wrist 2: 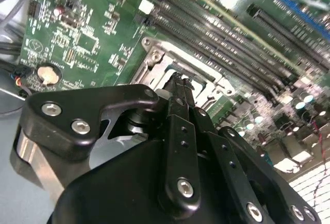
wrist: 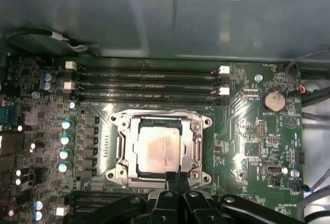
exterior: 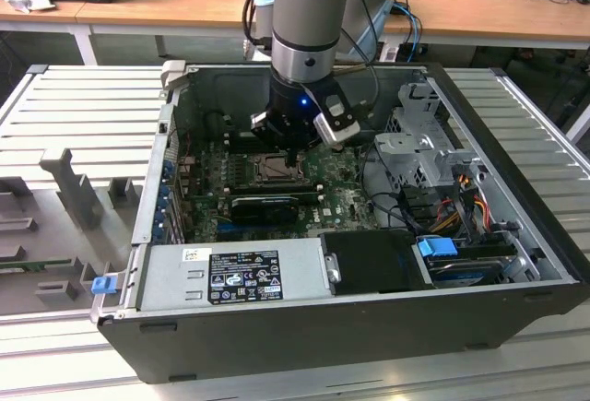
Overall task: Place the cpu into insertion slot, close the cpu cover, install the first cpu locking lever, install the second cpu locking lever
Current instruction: 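Install the second cpu locking lever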
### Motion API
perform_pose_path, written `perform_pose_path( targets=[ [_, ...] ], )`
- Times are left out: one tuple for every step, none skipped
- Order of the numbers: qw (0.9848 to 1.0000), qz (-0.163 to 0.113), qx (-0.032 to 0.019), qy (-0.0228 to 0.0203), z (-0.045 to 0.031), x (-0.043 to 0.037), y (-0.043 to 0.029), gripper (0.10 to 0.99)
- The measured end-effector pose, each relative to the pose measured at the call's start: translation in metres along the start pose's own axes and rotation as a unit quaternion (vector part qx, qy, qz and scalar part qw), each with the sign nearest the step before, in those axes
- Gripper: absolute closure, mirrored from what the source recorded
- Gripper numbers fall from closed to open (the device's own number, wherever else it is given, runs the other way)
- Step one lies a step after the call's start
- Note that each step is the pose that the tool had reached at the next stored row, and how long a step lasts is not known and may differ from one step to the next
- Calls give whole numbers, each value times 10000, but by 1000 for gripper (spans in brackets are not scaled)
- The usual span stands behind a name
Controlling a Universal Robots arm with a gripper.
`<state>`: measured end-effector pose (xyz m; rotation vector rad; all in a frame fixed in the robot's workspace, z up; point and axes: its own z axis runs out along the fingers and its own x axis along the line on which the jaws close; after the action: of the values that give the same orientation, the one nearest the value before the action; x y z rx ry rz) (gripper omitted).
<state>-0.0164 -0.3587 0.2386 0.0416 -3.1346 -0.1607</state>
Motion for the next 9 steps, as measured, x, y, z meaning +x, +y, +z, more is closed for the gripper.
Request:
perform_pose_path(
  targets=[
    [10000,0,0,0,-2,1,-21,980],
    [10000,0,0,0,-4,1,-41,980],
    [10000,0,-2,0,-7,2,-70,980],
    [10000,0,-4,0,-9,3,-91,980],
    [10000,0,-8,-1,-12,3,-118,980],
    [10000,0,-12,-1,-14,4,-135,980],
    [10000,0,-17,0,-15,4,-150,980],
    [10000,0,-24,-1,-16,4,-156,980],
    [10000,0,-31,-1,-16,4,-162,980]
  ],
)
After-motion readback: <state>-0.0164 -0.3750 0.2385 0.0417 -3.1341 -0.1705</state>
